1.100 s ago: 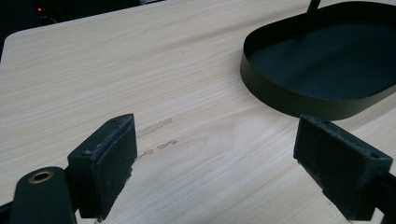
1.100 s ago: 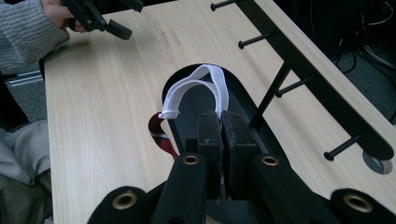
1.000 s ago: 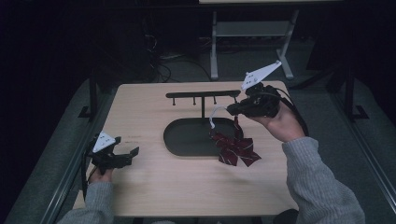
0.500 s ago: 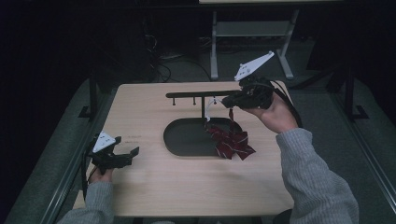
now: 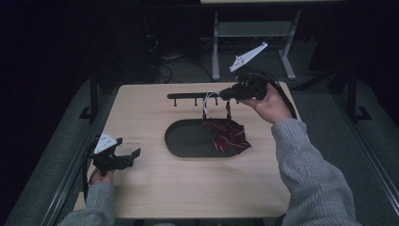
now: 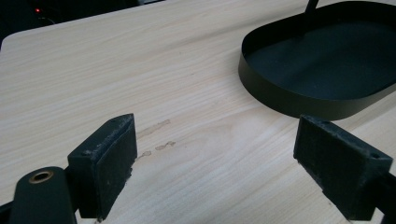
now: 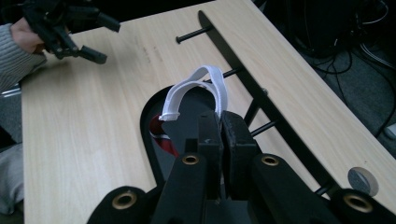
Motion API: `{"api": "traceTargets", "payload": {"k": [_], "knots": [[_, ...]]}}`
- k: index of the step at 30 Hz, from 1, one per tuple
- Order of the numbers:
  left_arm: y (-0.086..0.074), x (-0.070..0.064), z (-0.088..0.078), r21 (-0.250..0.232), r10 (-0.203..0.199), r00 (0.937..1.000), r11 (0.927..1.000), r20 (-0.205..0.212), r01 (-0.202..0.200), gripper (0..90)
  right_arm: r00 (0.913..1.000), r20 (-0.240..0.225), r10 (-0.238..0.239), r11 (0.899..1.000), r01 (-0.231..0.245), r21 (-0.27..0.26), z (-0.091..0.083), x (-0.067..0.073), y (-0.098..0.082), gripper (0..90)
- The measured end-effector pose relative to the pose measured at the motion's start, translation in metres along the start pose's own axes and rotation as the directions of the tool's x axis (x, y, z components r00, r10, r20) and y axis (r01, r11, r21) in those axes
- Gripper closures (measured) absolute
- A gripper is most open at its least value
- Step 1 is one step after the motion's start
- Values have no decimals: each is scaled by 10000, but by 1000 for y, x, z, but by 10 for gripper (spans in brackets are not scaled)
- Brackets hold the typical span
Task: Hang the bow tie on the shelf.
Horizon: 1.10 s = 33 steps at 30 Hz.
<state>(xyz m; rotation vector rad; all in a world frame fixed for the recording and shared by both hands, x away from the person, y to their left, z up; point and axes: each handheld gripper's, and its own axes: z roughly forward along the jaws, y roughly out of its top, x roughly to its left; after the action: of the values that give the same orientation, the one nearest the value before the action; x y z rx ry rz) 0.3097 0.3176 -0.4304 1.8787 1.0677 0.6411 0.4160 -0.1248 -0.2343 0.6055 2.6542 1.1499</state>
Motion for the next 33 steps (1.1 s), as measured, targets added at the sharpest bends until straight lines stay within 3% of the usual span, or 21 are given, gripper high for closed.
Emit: {"api": "traceTargets", "payload": {"k": [17, 33], "knots": [[0, 0, 0, 36, -33, 10000, 10000, 17, 33, 130, 9974, 50, 721, 9958, -722, 569, 31, -33, -7, 863], [0, 0, 0, 62, -49, 10000, 10000, 46, 48, 130, 9953, 145, 959, 9881, -970, 1191, 53, -48, -15, 859]]}}
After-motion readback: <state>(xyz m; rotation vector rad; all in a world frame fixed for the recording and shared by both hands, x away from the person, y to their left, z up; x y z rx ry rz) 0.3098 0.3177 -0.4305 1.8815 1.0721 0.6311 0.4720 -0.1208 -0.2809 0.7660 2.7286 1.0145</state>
